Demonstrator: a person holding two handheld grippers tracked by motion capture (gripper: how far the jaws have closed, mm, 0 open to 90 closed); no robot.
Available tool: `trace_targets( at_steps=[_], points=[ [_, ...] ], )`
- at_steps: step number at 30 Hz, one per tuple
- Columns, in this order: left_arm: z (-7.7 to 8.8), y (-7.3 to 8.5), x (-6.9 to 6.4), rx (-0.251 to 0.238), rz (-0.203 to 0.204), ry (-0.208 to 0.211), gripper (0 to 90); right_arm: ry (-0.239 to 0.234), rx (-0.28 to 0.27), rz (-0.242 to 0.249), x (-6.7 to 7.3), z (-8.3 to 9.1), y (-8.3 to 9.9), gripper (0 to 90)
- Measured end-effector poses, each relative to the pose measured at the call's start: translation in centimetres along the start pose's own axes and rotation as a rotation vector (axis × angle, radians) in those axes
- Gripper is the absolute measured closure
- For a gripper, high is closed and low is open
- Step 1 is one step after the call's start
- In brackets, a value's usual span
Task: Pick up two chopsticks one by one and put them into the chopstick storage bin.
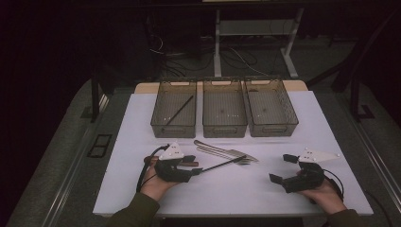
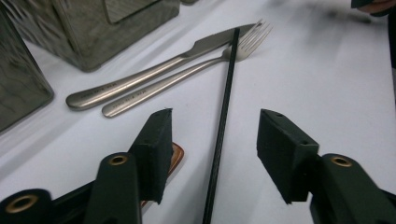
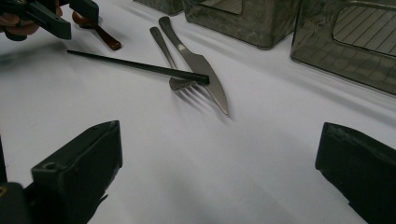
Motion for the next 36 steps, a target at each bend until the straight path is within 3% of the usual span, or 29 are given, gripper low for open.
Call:
trace_targets(
  at_steps=[4, 14, 36],
  points=[
    [-0.5, 0.1, 0.0, 0.000, 0.019, 0.025, 55.6, 0.000, 0.000, 0.000, 0.0, 0.0, 0.0, 0.0],
    [-1.8, 0.9, -0.1, 0.063, 0.001, 0.057, 71.5, -0.001, 0.001, 0.002, 0.0, 0.0, 0.0, 0.0],
    [-3.1, 1.6, 0.0, 0.119, -0.001, 0.073, 80.4, -0.004, 0.004, 0.005, 0.1, -0.1, 0.0, 0.0]
  ],
)
Point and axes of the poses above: each handheld gripper's, and its own axes: z roughly backward along the jaws, y roughly out of its underside, x roughly to its left, the point moved 10 cm from there along -z, roughly forward along the jaws, and after that the axes turned 3 degrees about y, right-handed, at the moved point
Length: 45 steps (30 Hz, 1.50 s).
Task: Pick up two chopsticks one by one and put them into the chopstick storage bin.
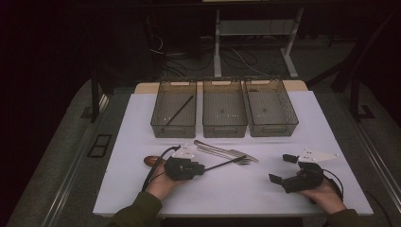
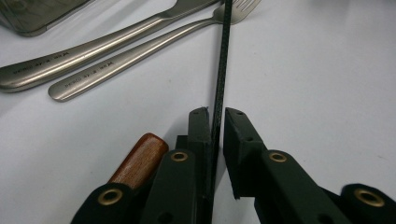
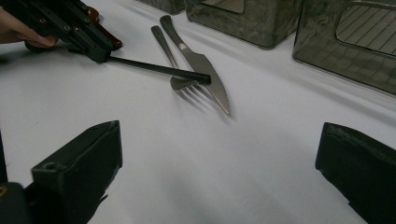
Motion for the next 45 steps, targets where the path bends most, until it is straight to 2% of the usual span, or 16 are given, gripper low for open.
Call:
trace_targets(
  at_steps=[10, 18, 45],
  points=[
    [0.0, 0.0, -0.2, 0.019, -0.034, -0.001, 84.5, -0.001, 0.000, 0.002, 0.0, 0.0, 0.0, 0.0],
    [0.0, -0.1, -0.2, 0.023, -0.036, -0.002, 85.1, -0.001, -0.001, 0.003, 0.0, 0.0, 0.0, 0.0],
    [1.9, -1.5, -0.5, -0.063, -0.015, -0.006, 85.2, -0.002, -0.003, 0.002, 0.0, 0.1, 0.0, 0.0]
  ],
)
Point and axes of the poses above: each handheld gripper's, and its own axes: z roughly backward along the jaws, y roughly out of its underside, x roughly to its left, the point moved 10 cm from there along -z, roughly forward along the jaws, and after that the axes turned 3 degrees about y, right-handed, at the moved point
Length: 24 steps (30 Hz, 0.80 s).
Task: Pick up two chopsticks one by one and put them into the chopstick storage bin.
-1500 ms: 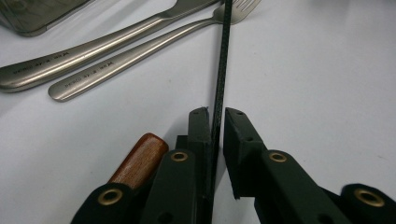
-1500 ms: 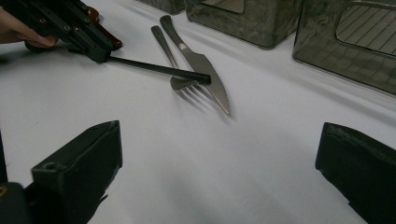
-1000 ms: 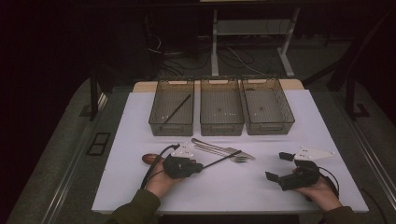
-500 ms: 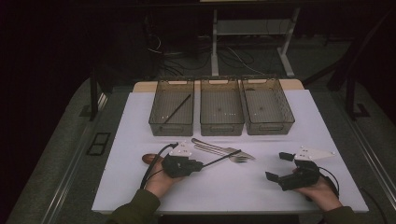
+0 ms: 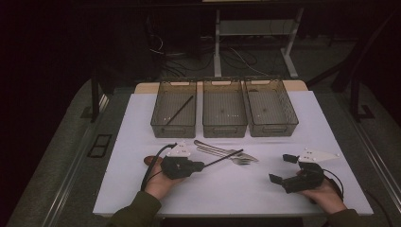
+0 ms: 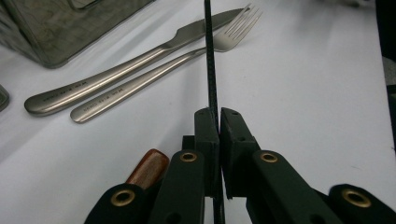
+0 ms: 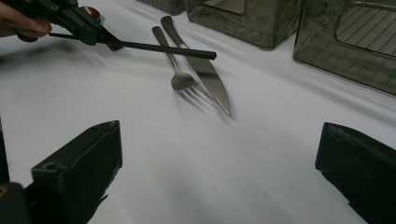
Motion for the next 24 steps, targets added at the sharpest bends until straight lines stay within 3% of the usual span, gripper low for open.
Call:
trace_targets(
  at_steps=[24],
  points=[
    [2.2, -1.1, -0.4, -0.048, 0.006, 0.012, 85.1, -0.001, 0.001, -0.002, 0.0, 0.1, 0.0, 0.0]
  ],
)
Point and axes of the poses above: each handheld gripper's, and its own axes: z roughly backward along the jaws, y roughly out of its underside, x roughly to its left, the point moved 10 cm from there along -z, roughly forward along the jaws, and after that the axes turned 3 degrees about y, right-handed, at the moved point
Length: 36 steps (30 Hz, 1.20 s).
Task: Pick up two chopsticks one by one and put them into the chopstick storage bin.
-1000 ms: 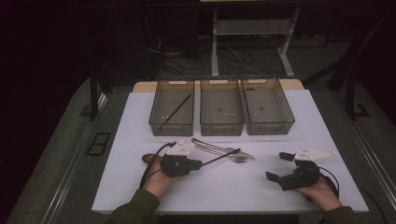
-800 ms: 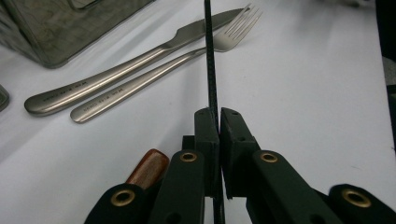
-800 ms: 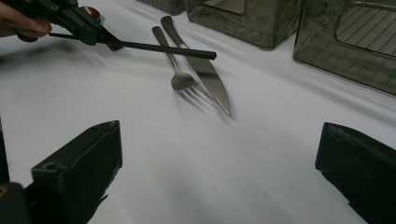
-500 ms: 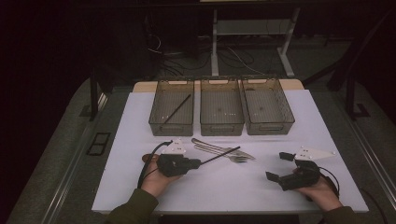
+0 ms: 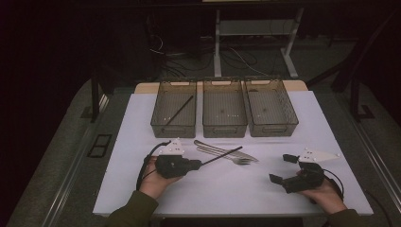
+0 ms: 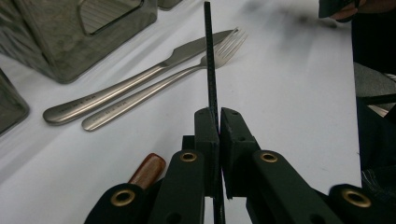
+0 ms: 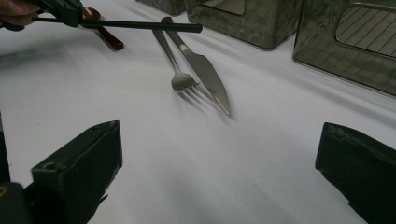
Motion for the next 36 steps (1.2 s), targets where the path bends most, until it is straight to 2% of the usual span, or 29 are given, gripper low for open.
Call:
trace_targets(
  at_steps=[16, 28, 36],
  points=[
    [2.0, -0.7, 1.2, -0.054, 0.012, -0.034, 85.2, 0.000, -0.001, -0.002, 0.0, 0.0, 0.0, 0.0],
    [3.9, -1.3, 3.1, -0.102, 0.040, -0.080, 85.1, 0.000, 0.001, 0.002, 0.0, -0.1, 0.0, 0.0],
    [4.5, -1.7, 4.3, -0.116, 0.048, -0.109, 85.2, 0.001, 0.004, 0.002, 0.0, -0.1, 0.1, 0.0]
  ],
)
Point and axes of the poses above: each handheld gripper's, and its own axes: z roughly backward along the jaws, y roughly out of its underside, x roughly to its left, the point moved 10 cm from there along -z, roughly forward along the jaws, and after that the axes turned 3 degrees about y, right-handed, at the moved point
